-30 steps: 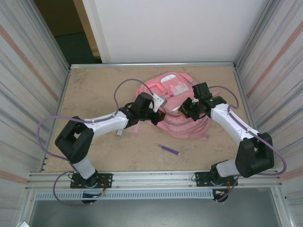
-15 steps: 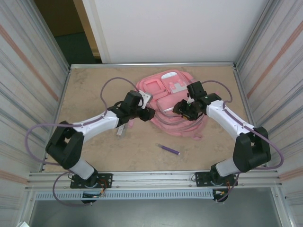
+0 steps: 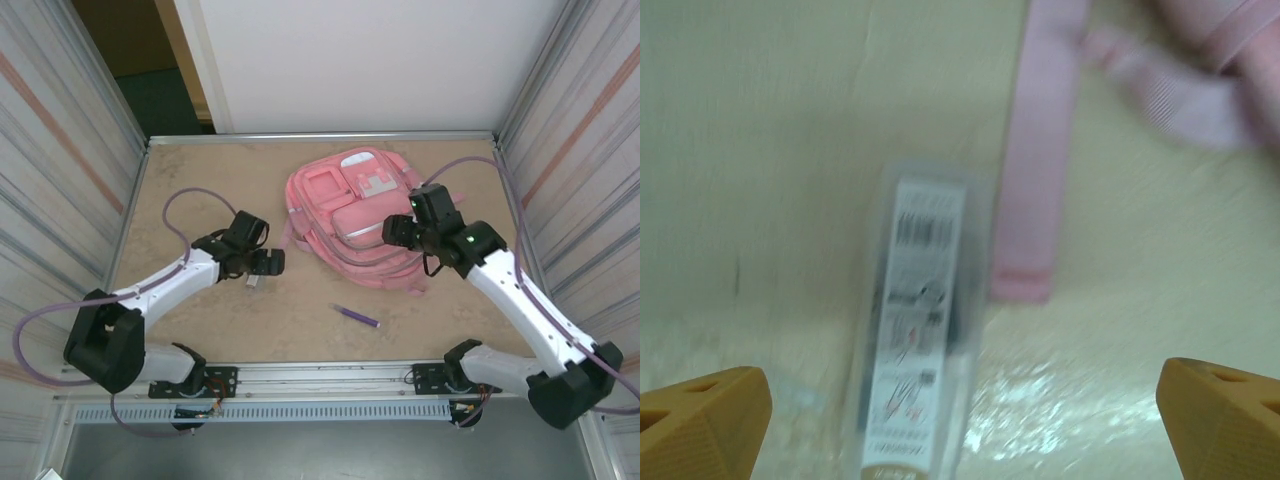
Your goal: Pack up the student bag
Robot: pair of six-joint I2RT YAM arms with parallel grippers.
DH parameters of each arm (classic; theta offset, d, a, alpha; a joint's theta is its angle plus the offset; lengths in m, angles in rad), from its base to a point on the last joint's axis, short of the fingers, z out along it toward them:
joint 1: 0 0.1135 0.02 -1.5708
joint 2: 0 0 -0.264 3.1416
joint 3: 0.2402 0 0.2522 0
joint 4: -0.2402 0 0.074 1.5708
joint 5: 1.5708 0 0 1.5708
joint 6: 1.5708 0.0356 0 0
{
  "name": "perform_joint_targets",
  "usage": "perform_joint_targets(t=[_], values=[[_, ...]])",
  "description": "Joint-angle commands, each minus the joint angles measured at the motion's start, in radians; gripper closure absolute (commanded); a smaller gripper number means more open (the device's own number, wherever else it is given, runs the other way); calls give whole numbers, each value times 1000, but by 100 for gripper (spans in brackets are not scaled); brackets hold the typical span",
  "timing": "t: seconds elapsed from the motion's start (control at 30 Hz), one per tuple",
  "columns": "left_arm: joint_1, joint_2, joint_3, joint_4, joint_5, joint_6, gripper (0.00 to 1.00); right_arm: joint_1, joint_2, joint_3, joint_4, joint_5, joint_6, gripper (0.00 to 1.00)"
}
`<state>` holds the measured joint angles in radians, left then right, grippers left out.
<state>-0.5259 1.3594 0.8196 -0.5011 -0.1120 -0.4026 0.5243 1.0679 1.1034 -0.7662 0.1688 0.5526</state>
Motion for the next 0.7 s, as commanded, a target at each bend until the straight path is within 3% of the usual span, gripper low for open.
perform_joint_targets(t=[0.0,0.13,0.43,0.67], values=[[34,76,1,-69,64,-43,1,3,-68,-24,65,52,-59,29],[47,181,18,-62,80,-52,4,4,-114,-50,138,-31,-60,29],[47,258,18,-61,83,-148,41,3,-104,-79,136,-85,-31,29],[48,214,25,-91,92,-177,55,3,-85,-108,179,-149,-7,29]])
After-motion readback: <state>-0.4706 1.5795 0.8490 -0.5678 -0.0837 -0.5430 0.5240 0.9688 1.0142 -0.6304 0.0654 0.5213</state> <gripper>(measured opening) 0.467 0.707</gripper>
